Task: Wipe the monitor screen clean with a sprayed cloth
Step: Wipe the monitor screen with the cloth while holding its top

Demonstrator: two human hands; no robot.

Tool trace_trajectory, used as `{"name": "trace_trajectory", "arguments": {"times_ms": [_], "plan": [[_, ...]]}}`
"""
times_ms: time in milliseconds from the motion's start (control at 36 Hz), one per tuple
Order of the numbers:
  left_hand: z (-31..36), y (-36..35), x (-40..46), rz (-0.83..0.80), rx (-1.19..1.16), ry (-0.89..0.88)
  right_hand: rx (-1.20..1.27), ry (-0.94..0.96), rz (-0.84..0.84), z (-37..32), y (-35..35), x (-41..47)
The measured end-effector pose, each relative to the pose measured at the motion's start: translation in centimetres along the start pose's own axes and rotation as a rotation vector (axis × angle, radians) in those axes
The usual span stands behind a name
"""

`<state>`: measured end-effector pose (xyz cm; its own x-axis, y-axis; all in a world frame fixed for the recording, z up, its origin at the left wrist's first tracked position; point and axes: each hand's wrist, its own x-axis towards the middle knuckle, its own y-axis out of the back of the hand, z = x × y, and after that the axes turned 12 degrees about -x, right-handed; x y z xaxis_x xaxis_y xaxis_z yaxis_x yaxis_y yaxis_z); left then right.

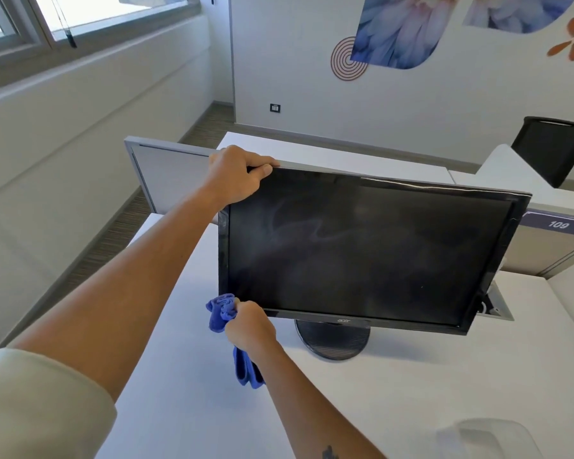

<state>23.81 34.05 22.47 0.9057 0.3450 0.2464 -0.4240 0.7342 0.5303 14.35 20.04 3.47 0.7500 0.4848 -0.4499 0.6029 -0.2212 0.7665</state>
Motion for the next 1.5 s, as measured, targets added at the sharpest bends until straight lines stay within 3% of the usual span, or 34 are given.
{"name": "trace_trajectory", "arguments": {"times_ms": [417, 694, 1111, 1500], "plan": [[-0.7, 0.3, -0.2, -0.006, -0.045, -0.001, -0.583, 0.102, 0.040, -1.9, 1.1, 0.4], [-0.4, 0.4, -0.3, -0.020, -0.039, 0.004, -0.769, 0.174, 0.100, -2.2, 0.3, 0.2], [-0.2, 0.4, -0.4, -0.020, -0.034, -0.001, -0.784, 0.158, 0.098, -0.8, 1.9, -0.4], [0.3, 0.4, -0.8, -0.019, -0.028, 0.003, -0.788, 0.134, 0.149, 4.6, 4.5, -1.8]]}}
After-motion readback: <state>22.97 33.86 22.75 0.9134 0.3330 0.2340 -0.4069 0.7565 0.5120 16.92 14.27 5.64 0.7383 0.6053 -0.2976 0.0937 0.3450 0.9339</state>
